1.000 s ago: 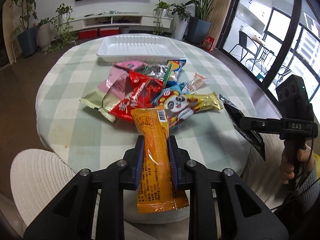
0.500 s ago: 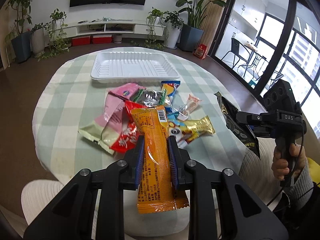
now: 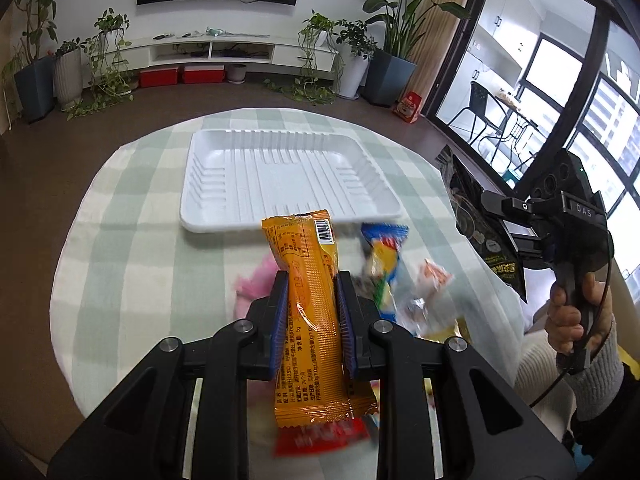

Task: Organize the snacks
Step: 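Carry both packets into the white tray and open both tools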

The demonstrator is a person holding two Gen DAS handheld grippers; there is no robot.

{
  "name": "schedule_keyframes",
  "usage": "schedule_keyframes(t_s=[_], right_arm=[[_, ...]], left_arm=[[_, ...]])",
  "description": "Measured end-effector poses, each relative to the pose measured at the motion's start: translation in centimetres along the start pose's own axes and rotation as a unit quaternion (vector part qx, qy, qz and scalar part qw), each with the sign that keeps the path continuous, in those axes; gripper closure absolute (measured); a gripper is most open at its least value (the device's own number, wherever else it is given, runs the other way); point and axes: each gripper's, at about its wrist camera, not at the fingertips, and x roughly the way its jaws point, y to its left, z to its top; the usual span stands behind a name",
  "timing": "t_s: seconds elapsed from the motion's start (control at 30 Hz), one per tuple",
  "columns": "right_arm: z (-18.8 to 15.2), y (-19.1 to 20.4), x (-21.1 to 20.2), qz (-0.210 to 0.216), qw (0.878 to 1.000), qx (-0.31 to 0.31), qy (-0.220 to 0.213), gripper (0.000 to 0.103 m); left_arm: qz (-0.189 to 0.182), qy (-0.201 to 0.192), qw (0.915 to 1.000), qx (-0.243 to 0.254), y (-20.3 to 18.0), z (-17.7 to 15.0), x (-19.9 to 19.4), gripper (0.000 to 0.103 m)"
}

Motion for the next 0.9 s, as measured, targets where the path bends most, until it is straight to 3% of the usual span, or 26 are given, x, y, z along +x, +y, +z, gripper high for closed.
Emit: schedule_keyframes(t_s=[0.27, 0.5, 0.9], right_arm=[[7.7, -1.2, 5.0, 0.003, 1.000, 0.011, -0.013, 0.061], [11.9, -3.7, 9.4, -0.013, 0.999, 0.031, -0.017, 0.061], [12.8, -6.2, 12.2, -0.089, 0.996, -0.013, -0.006, 0.057]], left_arm=[[0.014, 0.006, 0.9998, 0.012, 2.2, 6.9, 5.7, 0.082], [0.029, 0.022, 0.9993, 0.014, 4.1, 10.9, 11.5, 0.082], [0.076, 0.033, 0.9964, 0.016, 5.8, 12.4, 18.0, 0.078]])
